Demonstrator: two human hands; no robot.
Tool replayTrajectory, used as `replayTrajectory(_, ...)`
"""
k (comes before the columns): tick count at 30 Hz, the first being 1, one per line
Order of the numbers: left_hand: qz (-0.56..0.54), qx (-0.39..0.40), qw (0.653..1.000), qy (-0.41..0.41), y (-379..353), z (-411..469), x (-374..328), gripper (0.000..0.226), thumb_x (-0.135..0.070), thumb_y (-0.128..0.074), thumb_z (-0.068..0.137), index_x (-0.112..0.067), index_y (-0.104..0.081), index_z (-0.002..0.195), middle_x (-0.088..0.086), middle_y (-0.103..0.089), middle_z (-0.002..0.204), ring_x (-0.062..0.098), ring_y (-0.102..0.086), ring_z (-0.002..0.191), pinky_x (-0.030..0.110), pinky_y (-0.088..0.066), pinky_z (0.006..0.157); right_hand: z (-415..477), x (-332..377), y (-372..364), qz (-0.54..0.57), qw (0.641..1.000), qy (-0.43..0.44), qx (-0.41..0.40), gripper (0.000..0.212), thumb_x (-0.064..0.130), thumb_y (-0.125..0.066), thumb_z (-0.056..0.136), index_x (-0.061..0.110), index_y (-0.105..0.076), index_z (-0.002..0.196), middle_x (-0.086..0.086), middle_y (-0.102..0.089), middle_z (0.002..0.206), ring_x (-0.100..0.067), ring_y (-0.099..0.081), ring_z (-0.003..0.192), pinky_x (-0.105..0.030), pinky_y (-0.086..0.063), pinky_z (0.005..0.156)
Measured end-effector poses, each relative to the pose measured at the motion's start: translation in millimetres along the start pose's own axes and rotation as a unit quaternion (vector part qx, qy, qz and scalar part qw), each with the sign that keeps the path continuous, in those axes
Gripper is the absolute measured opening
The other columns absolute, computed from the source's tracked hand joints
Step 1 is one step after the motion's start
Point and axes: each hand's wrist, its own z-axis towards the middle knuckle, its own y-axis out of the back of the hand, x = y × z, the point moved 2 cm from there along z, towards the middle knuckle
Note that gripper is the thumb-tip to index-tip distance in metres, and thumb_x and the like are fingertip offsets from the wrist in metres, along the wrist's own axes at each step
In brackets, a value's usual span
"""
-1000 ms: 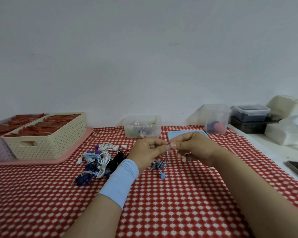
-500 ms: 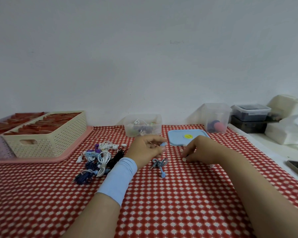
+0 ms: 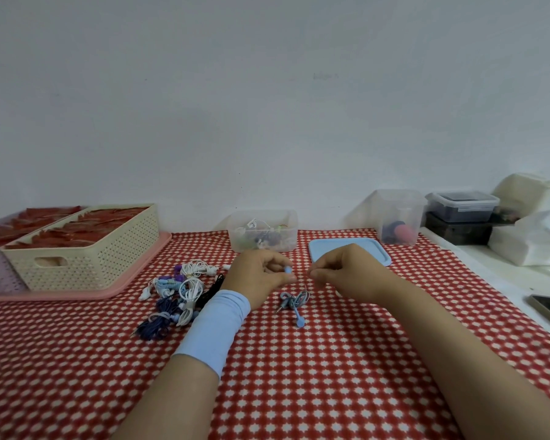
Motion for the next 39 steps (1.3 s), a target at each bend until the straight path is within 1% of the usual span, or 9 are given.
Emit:
replayTrajectory(5,0.072,0.029,0.997,0.005,1.0,1.6,5.3,0.021,-0.022,-0.082,0.078,-0.024,-0.076,0.098,-0.010,-0.071,0.089,0.000,-0.064,0.081,0.019,-0.054,0.081,-2.1,3.2,-1.2,0.027,0.999,-0.009,0.026,0.009,0.020,-0.078,0.087,0.029,-0.079,0.084,0.014,-0.077,0.084,0.004,-0.068,0.078,-0.010,-0.051,0.070)
replayTrajectory(10,0.134,0.087,0.987,0.016,-0.4,-3.5,-2.6,0.044,-0.030,-0.063,0.093,-0.032,-0.055,0.136,-0.012,-0.066,0.119,0.006,-0.059,0.102,0.027,-0.046,0.097,-2.7,2.0,2.3,0.053,0.998,-0.023,-0.012,0.016,0.021,-0.077,0.088,0.035,-0.076,0.081,0.016,-0.076,0.086,0.002,-0.066,0.069,-0.016,-0.051,0.067)
replayTrajectory(13,0.156,0.055,0.984,-0.060,7.6,-9.0,-22.1,0.021,-0.027,-0.060,0.095,-0.035,-0.068,0.111,-0.020,-0.063,0.104,-0.002,-0.055,0.086,0.016,-0.043,0.078,-2.8,-0.2,3.6,0.064,0.997,-0.026,-0.022,0.012,0.020,-0.077,0.088,0.032,-0.076,0.087,0.004,-0.077,0.085,-0.011,-0.063,0.058,-0.020,-0.052,0.058)
replayTrajectory(16,0.132,0.146,0.977,-0.087,12.1,-17.2,-39.8,0.007,-0.027,-0.073,0.084,-0.032,-0.076,0.088,-0.020,-0.067,0.083,-0.002,-0.059,0.076,0.012,-0.046,0.067,-2.8,-1.5,4.0,0.081,0.996,-0.032,-0.018,0.007,0.017,-0.077,0.088,0.024,-0.077,0.090,-0.005,-0.077,0.083,-0.014,-0.060,0.053,-0.021,-0.052,0.055)
replayTrajectory(21,0.212,0.286,0.933,-0.053,2.7,-22.1,-36.6,0.026,-0.028,-0.083,0.076,-0.032,-0.077,0.101,-0.021,-0.064,0.083,-0.002,-0.058,0.073,0.010,-0.042,0.063,-2.5,-2.1,3.1,0.086,0.995,-0.046,-0.013,0.006,0.016,-0.077,0.087,0.021,-0.080,0.088,0.005,-0.078,0.084,-0.019,-0.062,0.058,-0.024,-0.057,0.060)
replayTrajectory(27,0.210,0.253,0.943,-0.061,6.8,-14.5,-23.3,0.021,-0.023,-0.080,0.080,-0.030,-0.078,0.100,-0.015,-0.068,0.095,0.002,-0.060,0.083,0.011,-0.045,0.072,-5.1,1.2,4.2,0.107,0.993,-0.048,-0.023,0.007,0.016,-0.076,0.088,0.021,-0.080,0.090,0.014,-0.077,0.082,-0.013,-0.059,0.053,-0.021,-0.053,0.056)
replayTrajectory(31,0.131,0.116,0.981,-0.082,7.9,-11.3,-24.3,0.007,-0.032,-0.072,0.087,-0.035,-0.075,0.093,-0.021,-0.059,0.100,-0.001,-0.054,0.092,0.020,-0.044,0.085,-7.6,6.4,4.9,0.167,0.984,-0.049,-0.039,0.006,0.013,-0.076,0.088,0.016,-0.079,0.091,0.007,-0.077,0.080,-0.012,-0.057,0.047,-0.020,-0.049,0.049)
replayTrajectory(34,-0.029,0.039,0.998,-0.030,5.8,-10.4,-25.3,0.010,-0.024,-0.064,0.094,-0.030,-0.071,0.097,-0.016,-0.066,0.092,-0.004,-0.061,0.080,0.012,-0.045,0.071,-9.4,10.3,9.2,0.230,0.970,-0.054,-0.063,0.007,0.014,-0.074,0.090,0.011,-0.078,0.095,-0.002,-0.078,0.085,-0.013,-0.057,0.044,-0.019,-0.041,0.040)
replayTrajectory(39,-0.189,0.024,0.981,0.033,-2.2,-10.5,-26.5,0.017,-0.016,-0.054,0.100,-0.021,-0.069,0.107,-0.005,-0.074,0.085,0.003,-0.061,0.061,0.016,-0.047,0.052,-7.8,8.8,13.0,0.307,0.947,-0.072,-0.052,0.013,0.020,-0.070,0.093,0.017,-0.078,0.102,-0.013,-0.076,0.099,-0.015,-0.057,0.057,-0.021,-0.037,0.045)
